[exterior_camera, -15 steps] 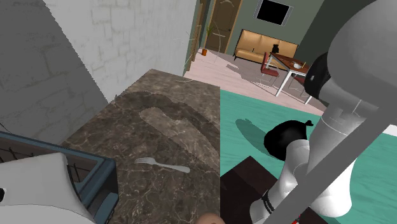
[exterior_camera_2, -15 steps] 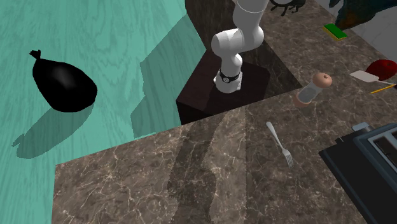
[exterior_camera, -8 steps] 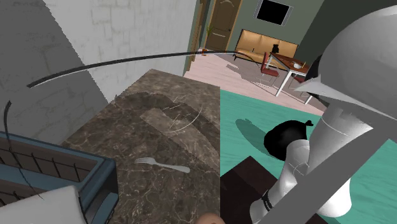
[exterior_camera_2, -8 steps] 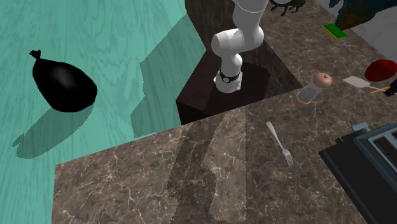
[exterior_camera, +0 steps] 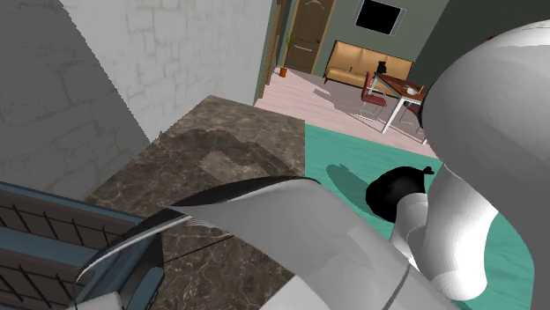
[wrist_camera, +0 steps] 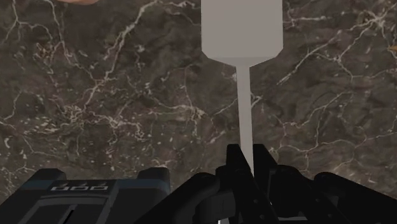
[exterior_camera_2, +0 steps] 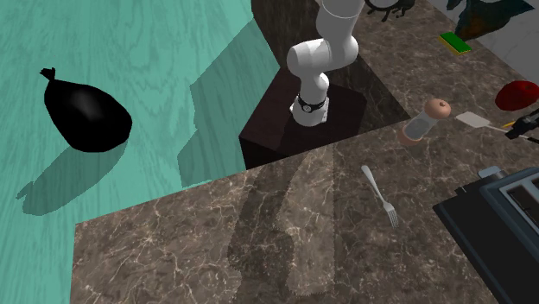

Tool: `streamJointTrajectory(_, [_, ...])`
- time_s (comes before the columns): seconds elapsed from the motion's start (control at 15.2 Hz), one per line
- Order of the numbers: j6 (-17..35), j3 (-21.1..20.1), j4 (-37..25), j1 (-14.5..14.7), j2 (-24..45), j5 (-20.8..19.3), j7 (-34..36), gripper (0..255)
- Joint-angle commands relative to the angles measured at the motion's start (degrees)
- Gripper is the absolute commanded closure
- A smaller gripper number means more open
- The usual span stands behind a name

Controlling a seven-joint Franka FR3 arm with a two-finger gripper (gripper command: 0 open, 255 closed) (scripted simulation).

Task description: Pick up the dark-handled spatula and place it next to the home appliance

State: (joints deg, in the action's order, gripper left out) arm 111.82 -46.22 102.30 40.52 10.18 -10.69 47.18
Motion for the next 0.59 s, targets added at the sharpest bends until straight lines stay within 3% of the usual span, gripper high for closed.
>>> streamJointTrajectory(0.0, [1.36,0.1,1.15,0.02,0.28,-0.31,0.25,255])
streamJointTrajectory(0.53, [6.85,0.7,5.31,0.49,2.35,-2.41,1.83,255])
